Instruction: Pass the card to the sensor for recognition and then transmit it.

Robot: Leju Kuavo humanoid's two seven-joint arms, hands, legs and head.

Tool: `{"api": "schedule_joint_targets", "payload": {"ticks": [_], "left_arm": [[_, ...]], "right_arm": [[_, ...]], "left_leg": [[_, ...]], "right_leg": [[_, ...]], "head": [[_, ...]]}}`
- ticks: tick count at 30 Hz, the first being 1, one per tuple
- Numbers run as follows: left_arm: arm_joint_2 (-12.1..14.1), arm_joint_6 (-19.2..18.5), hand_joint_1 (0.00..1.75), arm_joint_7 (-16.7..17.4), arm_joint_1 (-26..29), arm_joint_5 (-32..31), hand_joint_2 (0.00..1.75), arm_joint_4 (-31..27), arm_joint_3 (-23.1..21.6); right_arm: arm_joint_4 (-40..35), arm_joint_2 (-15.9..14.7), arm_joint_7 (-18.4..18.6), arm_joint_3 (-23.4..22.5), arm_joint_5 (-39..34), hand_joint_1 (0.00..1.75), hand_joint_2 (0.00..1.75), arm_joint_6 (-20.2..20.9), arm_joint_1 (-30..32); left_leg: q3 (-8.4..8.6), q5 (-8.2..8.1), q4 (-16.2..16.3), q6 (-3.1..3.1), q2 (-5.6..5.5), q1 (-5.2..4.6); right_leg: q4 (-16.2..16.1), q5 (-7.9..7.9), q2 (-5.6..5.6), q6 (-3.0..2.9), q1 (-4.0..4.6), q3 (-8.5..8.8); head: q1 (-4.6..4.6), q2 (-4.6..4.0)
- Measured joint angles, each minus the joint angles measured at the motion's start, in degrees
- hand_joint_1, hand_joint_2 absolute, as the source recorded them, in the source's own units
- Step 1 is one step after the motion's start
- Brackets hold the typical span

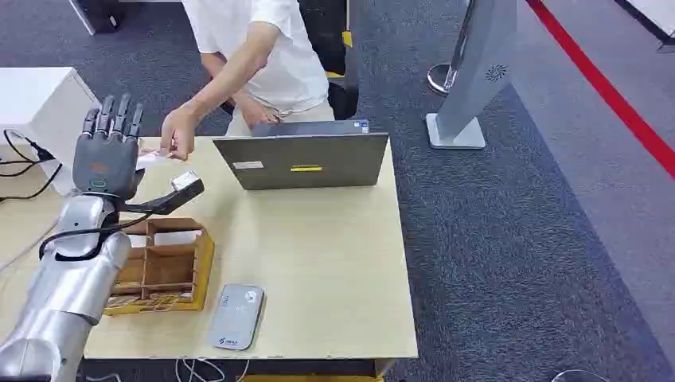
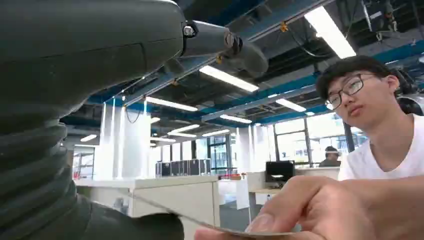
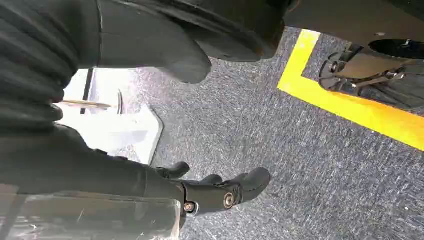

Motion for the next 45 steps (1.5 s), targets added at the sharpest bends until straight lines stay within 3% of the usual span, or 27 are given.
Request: {"api": "schedule_joint_targets", "payload": {"ticks": [8, 29, 45], "left_arm": [[0.4, -0.1, 1.75, -1.2, 0.5, 4.1, 1.75, 0.0, -0.8], [0.5, -0.5, 1.75, -1.3, 1.9, 4.7, 1.75, -1.8, -1.9], [-0.1, -6.7, 1.75, 0.7, 13.7, 4.1, 1.75, -25.2, -11.0]], "right_arm": [[0.0, 0.0, 0.0, 0.0, 0.5, 0.0, 1.75, 0.2, 0.1], [0.1, 0.0, -0.2, -0.1, 0.5, 0.0, 1.75, -0.3, 0.5], [0.5, 0.0, -1.5, -2.1, -1.0, 0.0, 1.75, -1.7, 1.6]], "left_leg": [[-0.04, 0.0, 0.0, 0.0, -0.04, 0.0], [-0.04, 0.0, 0.0, 0.0, -0.02, 0.0], [-0.05, -0.01, 0.0, 0.0, -0.01, -0.01]], "right_leg": [[0.0, 0.0, -0.07, 0.0, 0.0, 0.0], [0.0, 0.0, -0.01, 0.0, 0.0, -0.01], [0.0, -0.01, -0.01, 0.0, 0.0, -0.04]], "head": [[0.0, 0.0], [0.0, 0.0], [0.0, 0.0]]}}
